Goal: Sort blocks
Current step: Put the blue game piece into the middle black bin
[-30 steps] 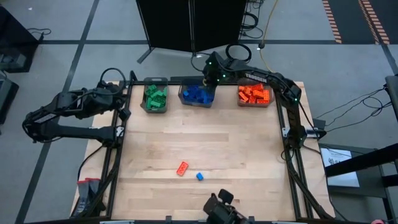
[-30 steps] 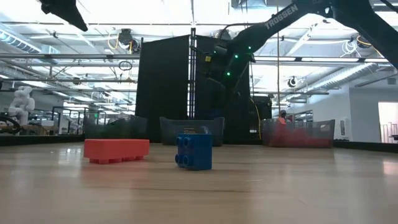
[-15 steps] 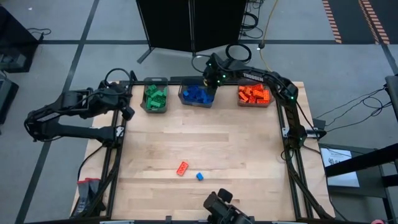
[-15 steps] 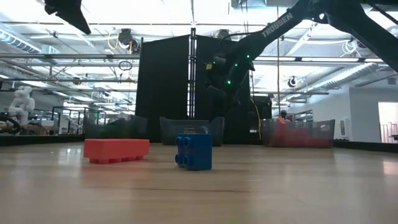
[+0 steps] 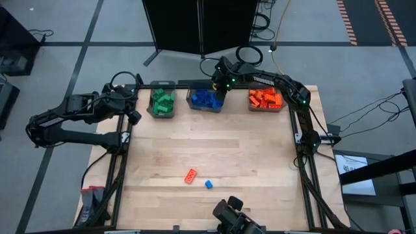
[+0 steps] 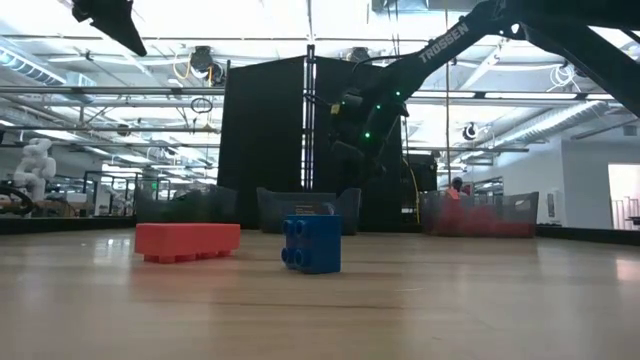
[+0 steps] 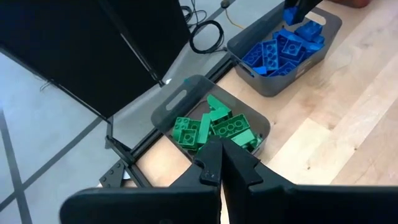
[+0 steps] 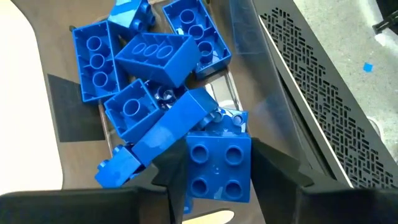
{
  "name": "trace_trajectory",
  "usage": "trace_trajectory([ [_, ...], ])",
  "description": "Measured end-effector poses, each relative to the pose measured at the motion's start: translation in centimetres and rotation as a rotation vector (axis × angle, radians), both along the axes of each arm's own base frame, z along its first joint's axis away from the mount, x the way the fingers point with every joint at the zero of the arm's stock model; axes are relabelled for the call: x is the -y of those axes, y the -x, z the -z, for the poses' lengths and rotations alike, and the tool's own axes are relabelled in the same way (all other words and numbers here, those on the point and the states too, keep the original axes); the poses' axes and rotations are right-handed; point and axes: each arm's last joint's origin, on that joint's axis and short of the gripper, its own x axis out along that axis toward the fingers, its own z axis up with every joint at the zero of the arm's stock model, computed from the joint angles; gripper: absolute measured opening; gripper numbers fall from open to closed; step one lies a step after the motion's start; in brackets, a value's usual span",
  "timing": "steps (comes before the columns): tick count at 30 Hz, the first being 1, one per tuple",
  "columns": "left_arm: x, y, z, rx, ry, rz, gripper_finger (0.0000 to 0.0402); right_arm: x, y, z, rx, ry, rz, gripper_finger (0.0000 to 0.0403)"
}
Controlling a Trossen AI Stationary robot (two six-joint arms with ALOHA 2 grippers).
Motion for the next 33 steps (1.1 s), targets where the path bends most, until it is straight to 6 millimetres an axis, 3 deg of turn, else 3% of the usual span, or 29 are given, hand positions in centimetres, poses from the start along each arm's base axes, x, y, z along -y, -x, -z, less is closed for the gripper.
trace_trajectory([
  [10, 0.0, 0.0, 0.0, 0.000, 0.000, 0.000, 0.0000, 0.2, 0.1, 0.0, -0.001, 0.002, 0.006, 0.0181],
  [24, 0.0, 0.0, 0.0, 0.000, 0.000, 0.000, 0.0000, 0.3, 0.1, -0.2, 0.010, 0.011, 0.006, 0.0184],
  [27, 0.0, 0.0, 0.0, 0.000, 0.000, 0.000, 0.0000, 0.4, -0.1, -1.5, 0.037, 0.035, -0.003, 0.0184],
  [33, 0.0, 0.0, 0.0, -0.012, -0.009, 0.013, 0.0000, 0.9, -1.0, -6.6, 0.124, 0.114, -0.019, 0.0185],
])
